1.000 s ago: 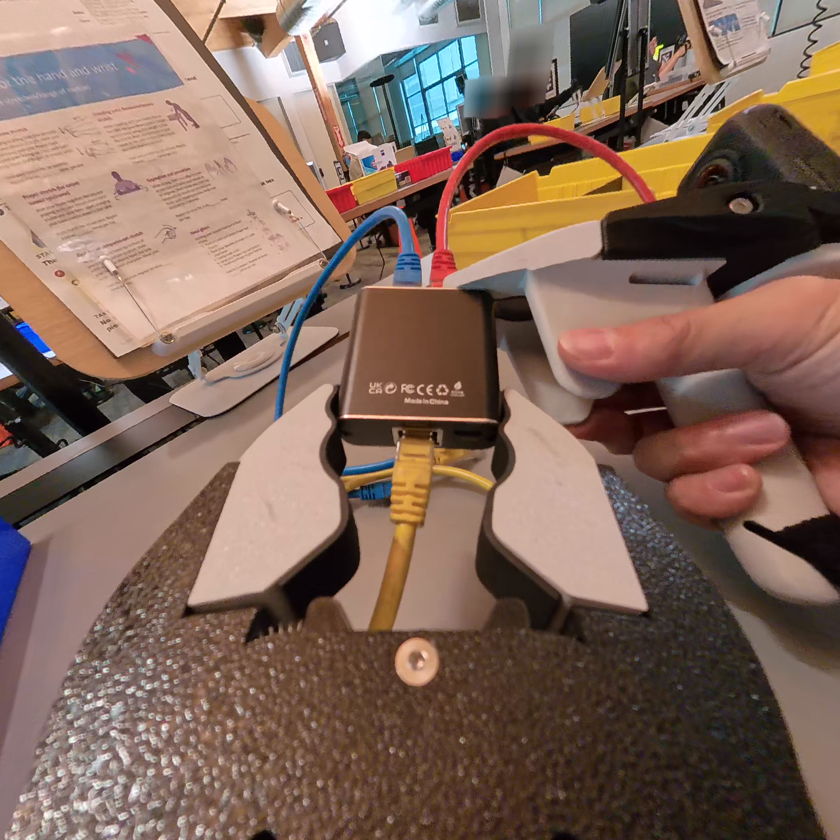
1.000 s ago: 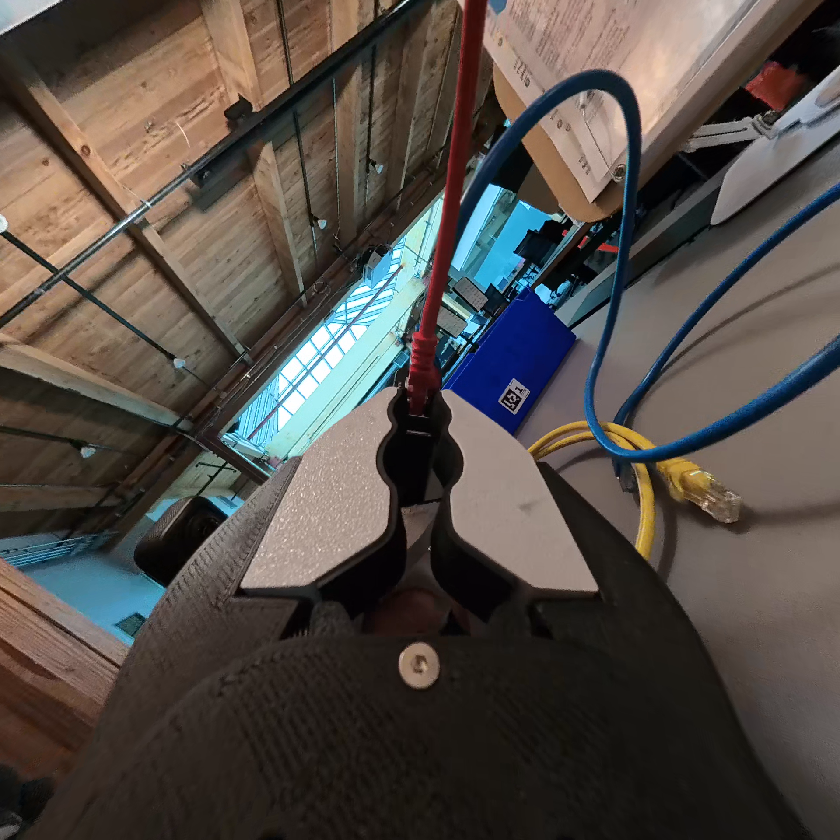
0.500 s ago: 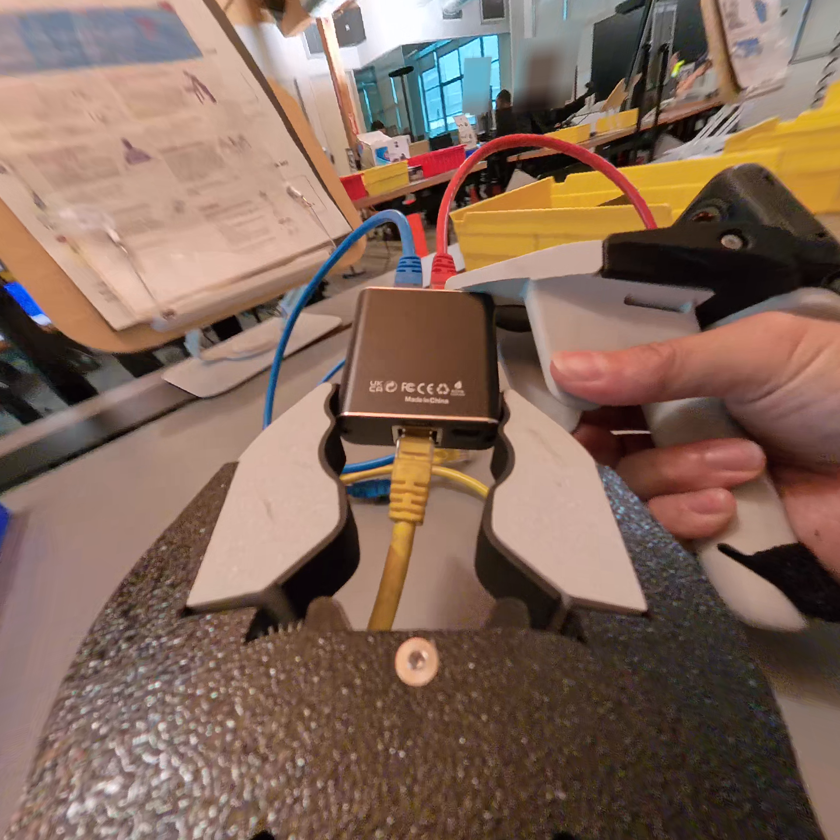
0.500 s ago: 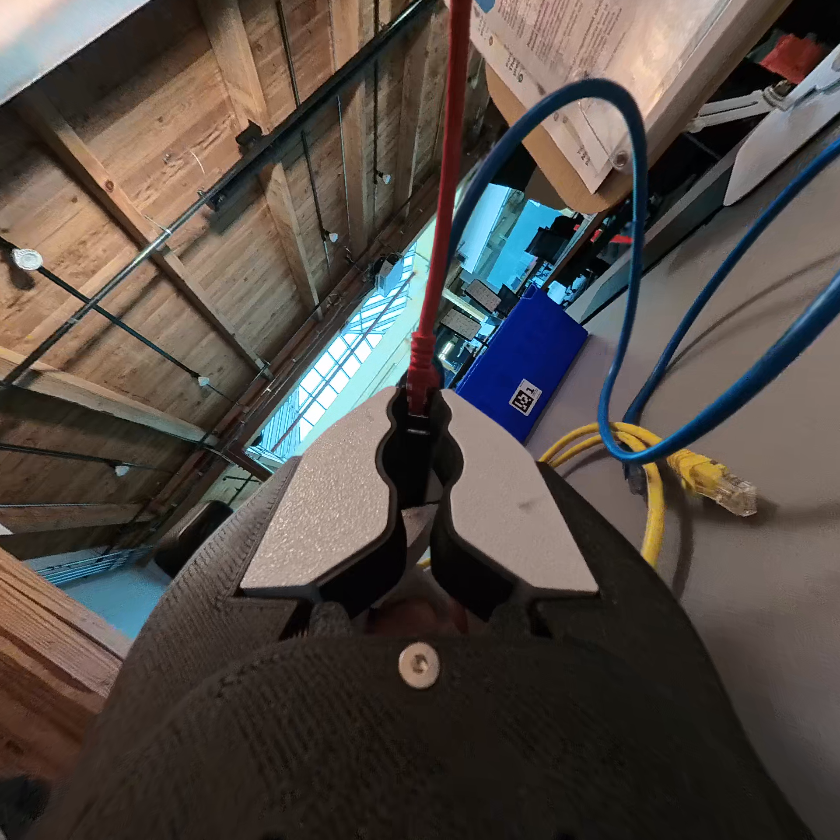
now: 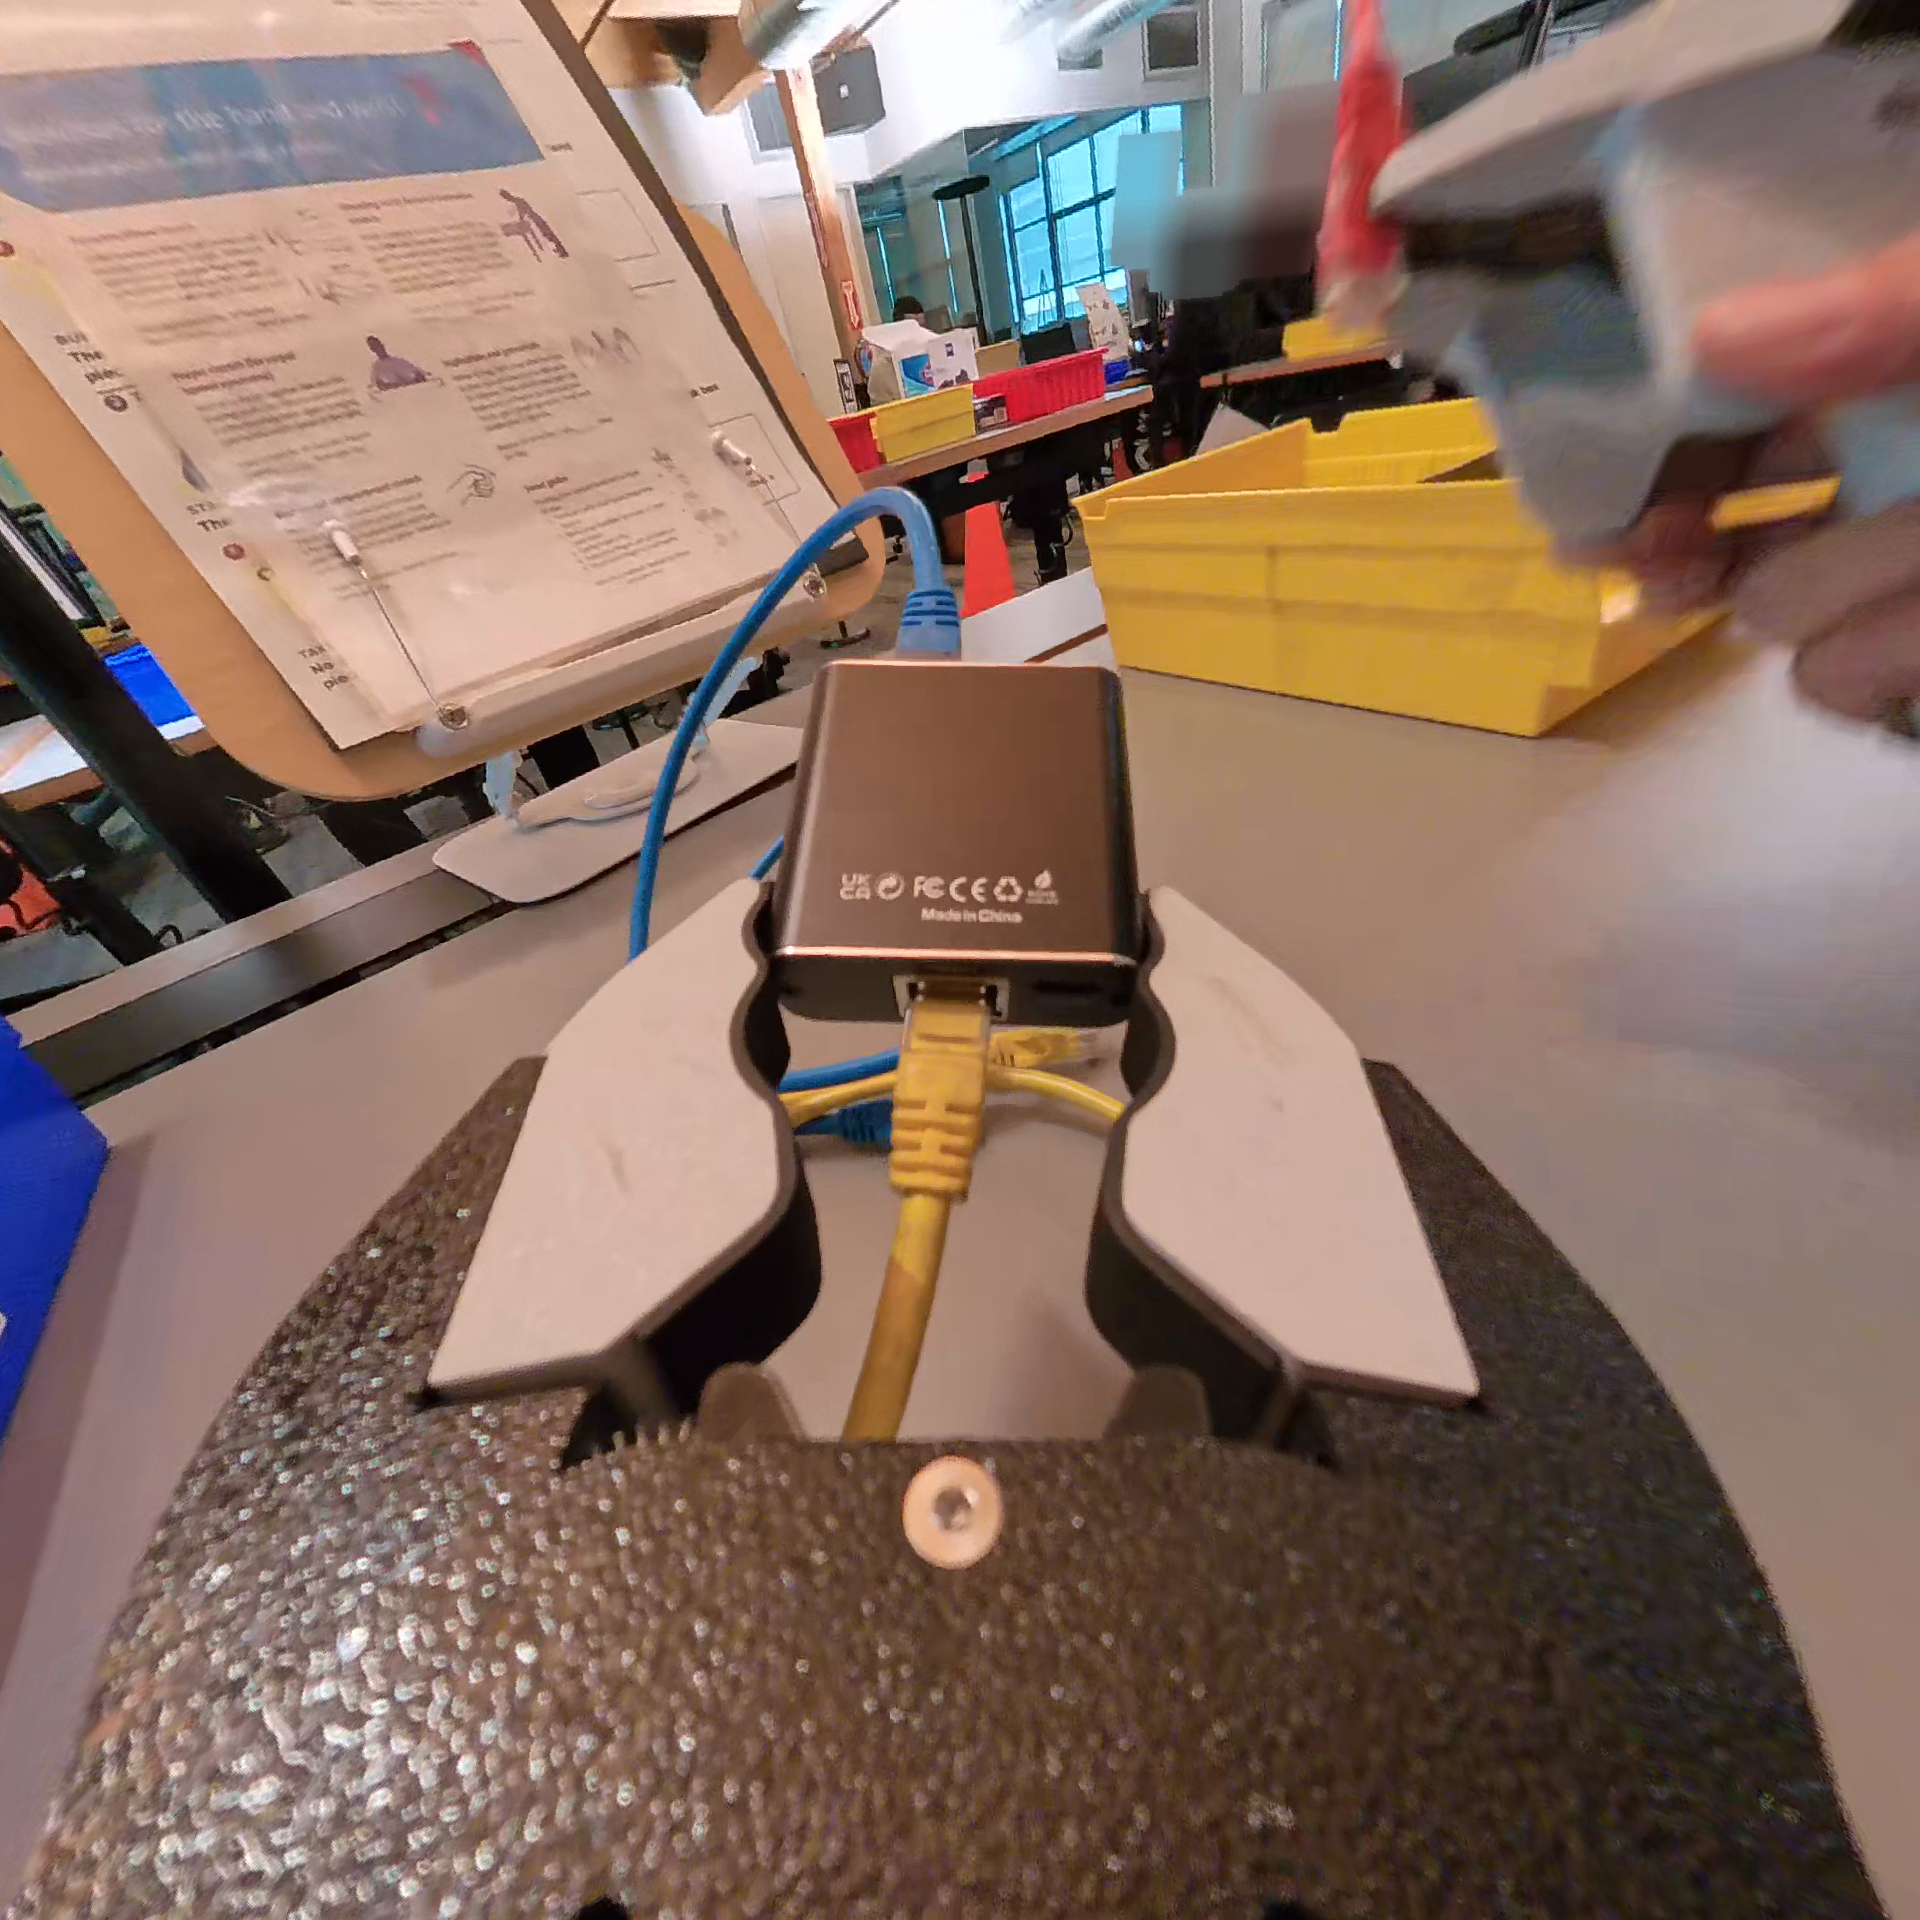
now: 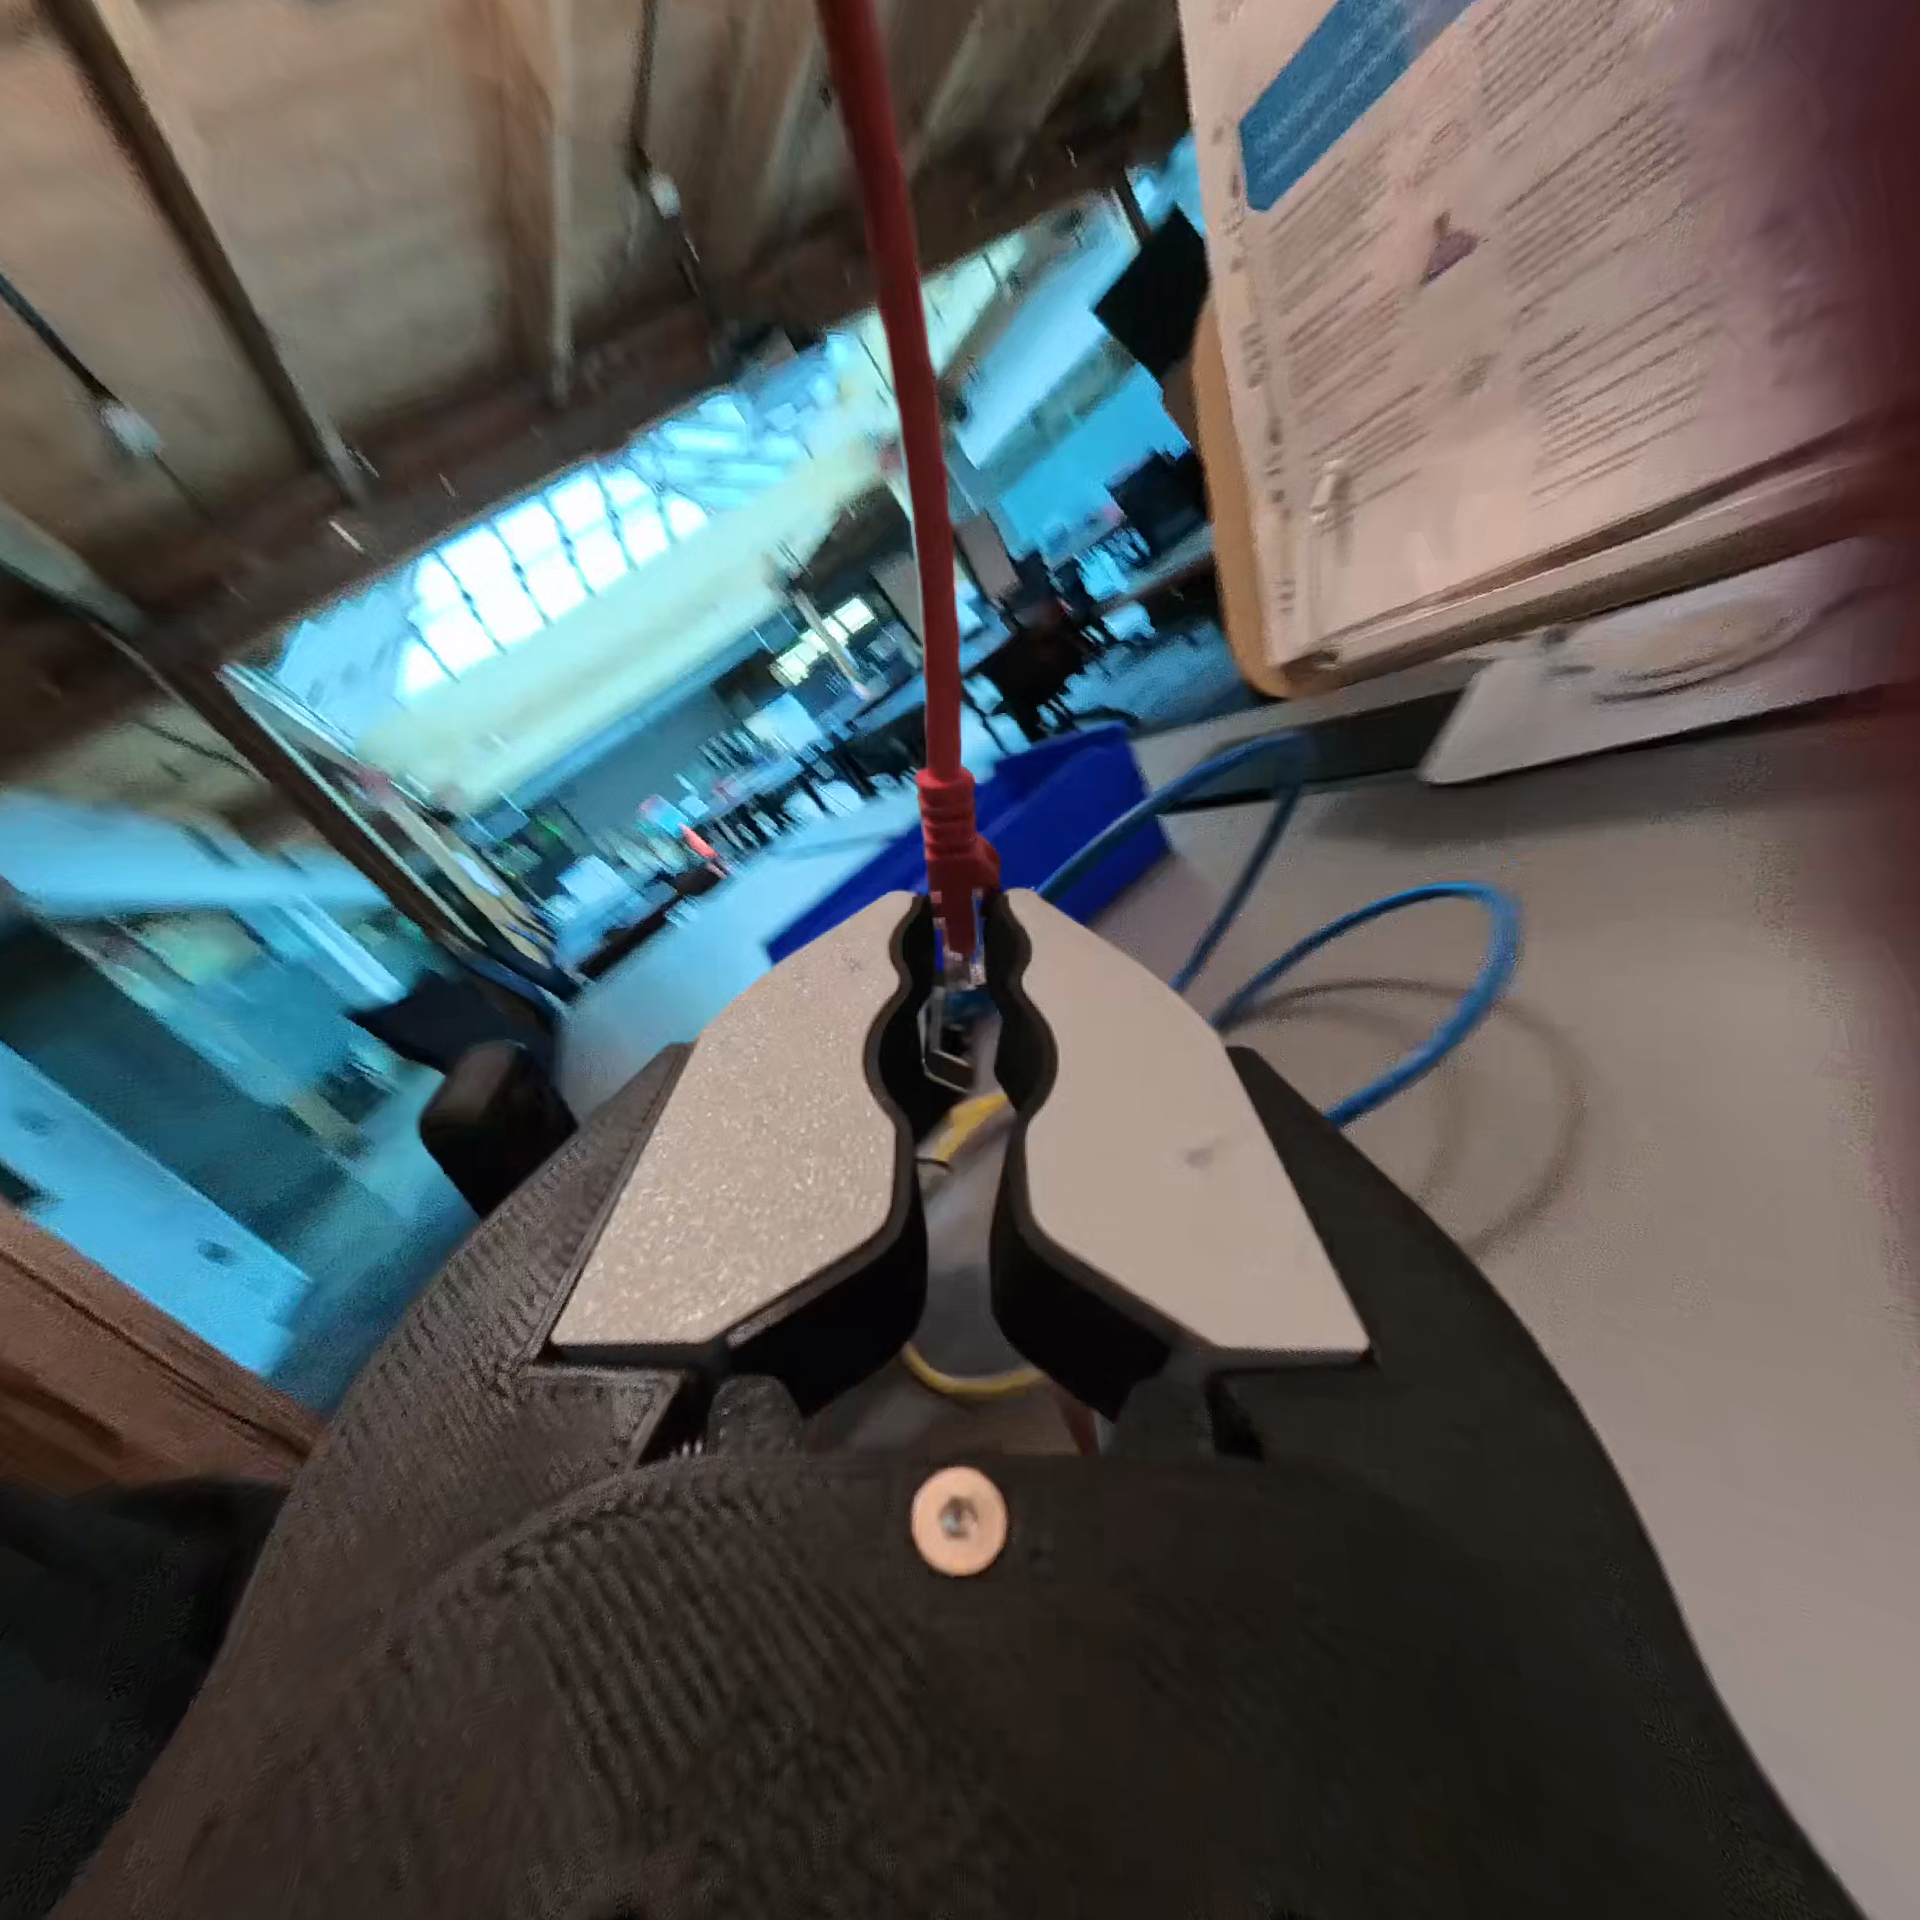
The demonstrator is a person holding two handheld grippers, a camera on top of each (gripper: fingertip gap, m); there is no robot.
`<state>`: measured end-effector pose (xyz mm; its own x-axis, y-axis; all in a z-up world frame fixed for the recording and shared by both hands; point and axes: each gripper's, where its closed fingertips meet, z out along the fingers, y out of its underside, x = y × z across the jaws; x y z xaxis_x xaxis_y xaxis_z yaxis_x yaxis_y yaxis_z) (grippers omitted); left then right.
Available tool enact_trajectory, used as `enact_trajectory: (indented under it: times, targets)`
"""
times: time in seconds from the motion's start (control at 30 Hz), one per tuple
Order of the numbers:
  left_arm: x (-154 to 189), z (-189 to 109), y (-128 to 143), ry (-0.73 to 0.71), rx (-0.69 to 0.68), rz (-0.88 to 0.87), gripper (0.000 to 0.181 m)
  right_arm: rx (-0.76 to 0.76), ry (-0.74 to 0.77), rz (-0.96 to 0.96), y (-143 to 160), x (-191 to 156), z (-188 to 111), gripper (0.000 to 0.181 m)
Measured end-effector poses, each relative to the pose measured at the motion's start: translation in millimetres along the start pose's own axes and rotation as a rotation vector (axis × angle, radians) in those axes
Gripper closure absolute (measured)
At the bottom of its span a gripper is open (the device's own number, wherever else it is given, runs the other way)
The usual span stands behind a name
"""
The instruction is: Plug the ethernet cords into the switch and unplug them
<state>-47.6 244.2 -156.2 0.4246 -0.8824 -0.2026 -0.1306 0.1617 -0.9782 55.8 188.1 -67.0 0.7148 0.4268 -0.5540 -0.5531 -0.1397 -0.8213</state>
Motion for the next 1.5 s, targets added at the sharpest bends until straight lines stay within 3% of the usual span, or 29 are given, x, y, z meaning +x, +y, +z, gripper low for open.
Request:
enact_trajectory:
  times: [0.07, 0.13, 0.27, 0.43, 0.57, 0.7, 0.87, 0.93, 1.07, 1.13, 1.23, 1.27, 1.37, 1.5]
  targets:
    - [0.5, 0.7, 1.8, 0.007, -0.010, -0.008, 0.119, -0.031, 0.104, -0.116, -32.4, 10.7, -26.9, 0.172]
    - [0.9, 0.5, 1.2, 0.010, -0.005, -0.001, 0.119, -0.166, 0.214, -0.187, -53.1, 32.7, -54.5, 0.171]
    - [3.3, 1.6, 2.5, 0.025, -0.014, 0.003, 0.119, -0.398, 0.527, -0.208, -78.8, 118.0, -120.0, 0.171]
    - [4.1, 1.9, 2.8, 0.034, -0.017, 0.005, 0.119, -0.525, 0.742, -0.146, -74.8, 194.0, -175.5, 0.171]
    - [5.4, 2.1, 3.3, 0.042, -0.021, 0.009, 0.119, -0.657, 0.822, -0.192, -48.7, 226.2, -197.2, 0.171]
    - [6.2, 2.2, 3.7, 0.048, -0.024, 0.011, 0.119, -0.832, 0.910, -0.299, -28.9, 240.9, -212.6, 0.170]
    - [6.7, 2.5, 4.0, 0.051, -0.028, 0.013, 0.119, -1.109, 1.087, -0.536, -41.7, 259.6, -249.9, 0.170]
    - [6.8, 2.6, 4.2, 0.052, -0.029, 0.013, 0.119, -1.191, 1.120, -0.537, -43.3, 265.1, -261.8, 0.170]
    - [7.0, 3.0, 4.7, 0.053, -0.032, 0.013, 0.119, -1.230, 1.198, -0.503, -53.3, 271.5, -275.0, 0.170]
    - [7.4, 3.0, 4.8, 0.056, -0.033, 0.015, 0.119, -1.177, 1.259, -0.493, -67.4, 272.7, -275.9, 0.171]
    - [8.4, 3.2, 5.2, 0.061, -0.036, 0.019, 0.119, -1.218, 1.206, -0.522, -67.3, 272.4, -272.2, 0.169]
    - [8.6, 3.3, 5.3, 0.062, -0.037, 0.020, 0.119, -1.266, 1.199, -0.544, -63.0, 271.8, -274.6, 0.164]
    - [8.9, 3.1, 5.2, 0.066, -0.036, 0.019, 0.119, -1.312, 1.209, -0.601, -60.2, 267.3, -272.9, 0.126]
    - [9.4, 2.9, 5.1, 0.070, -0.034, 0.019, 0.119, -1.186, 1.209, -0.644, -77.7, 247.0, -258.4, 0.117]
